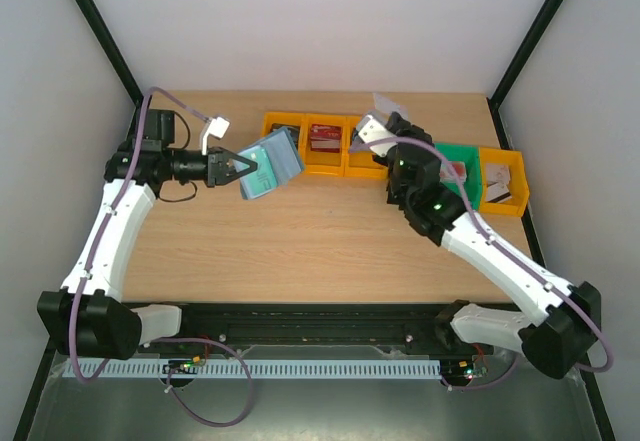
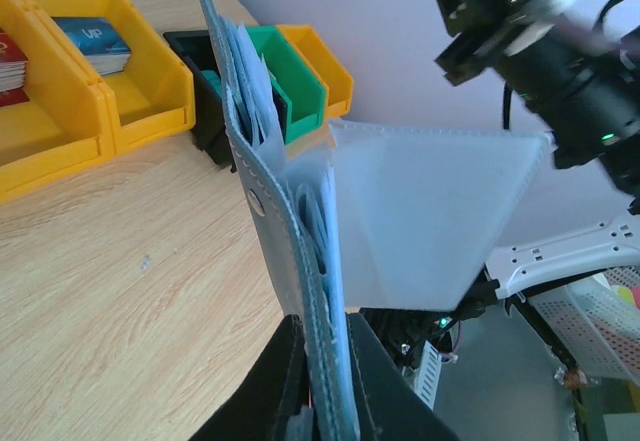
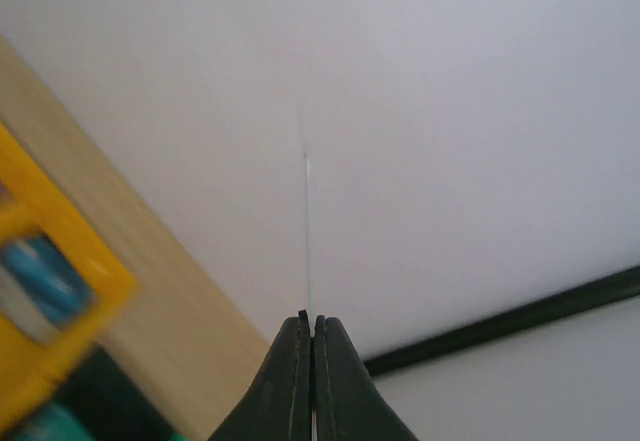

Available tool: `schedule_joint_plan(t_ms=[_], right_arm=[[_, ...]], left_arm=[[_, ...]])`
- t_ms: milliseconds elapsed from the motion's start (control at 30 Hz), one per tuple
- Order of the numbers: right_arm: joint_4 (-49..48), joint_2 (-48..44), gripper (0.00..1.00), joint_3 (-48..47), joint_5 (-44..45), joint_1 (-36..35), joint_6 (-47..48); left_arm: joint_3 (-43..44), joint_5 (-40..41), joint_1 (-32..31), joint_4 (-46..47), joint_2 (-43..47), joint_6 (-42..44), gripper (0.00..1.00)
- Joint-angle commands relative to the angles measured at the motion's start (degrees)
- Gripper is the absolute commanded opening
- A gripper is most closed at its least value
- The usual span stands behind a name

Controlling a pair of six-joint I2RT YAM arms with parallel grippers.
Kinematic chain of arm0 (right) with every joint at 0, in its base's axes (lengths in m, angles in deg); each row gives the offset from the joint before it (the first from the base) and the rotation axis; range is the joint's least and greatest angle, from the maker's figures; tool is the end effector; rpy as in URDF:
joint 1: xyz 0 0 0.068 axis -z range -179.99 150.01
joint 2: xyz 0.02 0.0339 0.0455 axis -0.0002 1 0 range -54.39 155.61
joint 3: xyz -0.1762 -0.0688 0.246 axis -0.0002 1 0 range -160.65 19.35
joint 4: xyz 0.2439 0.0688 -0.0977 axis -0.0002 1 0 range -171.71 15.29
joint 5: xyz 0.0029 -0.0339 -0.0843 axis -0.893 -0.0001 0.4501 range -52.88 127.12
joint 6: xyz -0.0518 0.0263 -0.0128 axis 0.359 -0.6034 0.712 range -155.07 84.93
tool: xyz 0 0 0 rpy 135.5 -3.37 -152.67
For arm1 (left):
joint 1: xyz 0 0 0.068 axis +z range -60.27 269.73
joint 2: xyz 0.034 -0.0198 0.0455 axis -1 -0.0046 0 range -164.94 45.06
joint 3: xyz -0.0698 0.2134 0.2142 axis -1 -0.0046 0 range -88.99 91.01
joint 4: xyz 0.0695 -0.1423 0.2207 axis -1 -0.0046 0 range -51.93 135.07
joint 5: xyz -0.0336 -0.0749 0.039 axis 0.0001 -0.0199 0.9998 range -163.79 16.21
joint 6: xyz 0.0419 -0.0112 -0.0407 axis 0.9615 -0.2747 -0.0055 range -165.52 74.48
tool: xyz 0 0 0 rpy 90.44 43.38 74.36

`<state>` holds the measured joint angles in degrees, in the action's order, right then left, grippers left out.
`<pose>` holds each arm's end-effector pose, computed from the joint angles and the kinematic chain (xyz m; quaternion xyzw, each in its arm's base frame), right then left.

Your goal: Take the credit cards out of the card holder

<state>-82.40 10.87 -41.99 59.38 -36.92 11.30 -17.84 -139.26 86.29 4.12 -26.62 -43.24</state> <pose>0.2232 0.1471 0.4243 -0.3748 0.6210 -0.1952 0.6601 0.2474 -0.0546 0.3974 0.2603 0.7548 -0.4965 0.3406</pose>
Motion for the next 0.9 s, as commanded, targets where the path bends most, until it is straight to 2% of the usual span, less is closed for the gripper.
schedule_joint_plan(t_ms=[0, 67, 133, 267, 533, 733, 867], right_arm=[[-32.59, 1.86, 0.01, 9.03, 19.67, -0.99, 45.79], [-44.06, 2.35, 0.02, 12.95, 17.8, -1.16, 58.06], [-48.3, 2.57, 0.02, 14.01, 15.87, -2.12, 63.8], [-54.35, 2.6, 0.02, 15.53, 12.23, -4.74, 69.42], [-59.54, 3.05, 0.02, 15.52, 6.35, -13.28, 74.74], [-57.84, 3.5, 0.02, 14.96, 2.9, -14.45, 75.19], [-47.27, 0.55, 0.02, 15.22, 3.44, -13.65, 68.15]], left_arm=[[-0.58, -0.69, 0.61, 1.22, 1.69, -0.21, 0.02], [-0.58, -0.81, 0.7, 1.29, 1.63, -0.18, 0.02], [-0.67, -0.96, 0.72, 1.31, 1.55, -0.11, 0.02], [-0.73, -0.99, 0.79, 1.39, 1.46, -0.2, 0.02], [-0.89, -1.23, 1.95, 1.52, 1.28, -0.87, 0.02], [-1.43, -1.71, 2.91, 1.89, 1.14, -0.96, 0.02], [-2.79, -2.56, 3.0, 3.53, 1.28, -2.51, 0.02]])
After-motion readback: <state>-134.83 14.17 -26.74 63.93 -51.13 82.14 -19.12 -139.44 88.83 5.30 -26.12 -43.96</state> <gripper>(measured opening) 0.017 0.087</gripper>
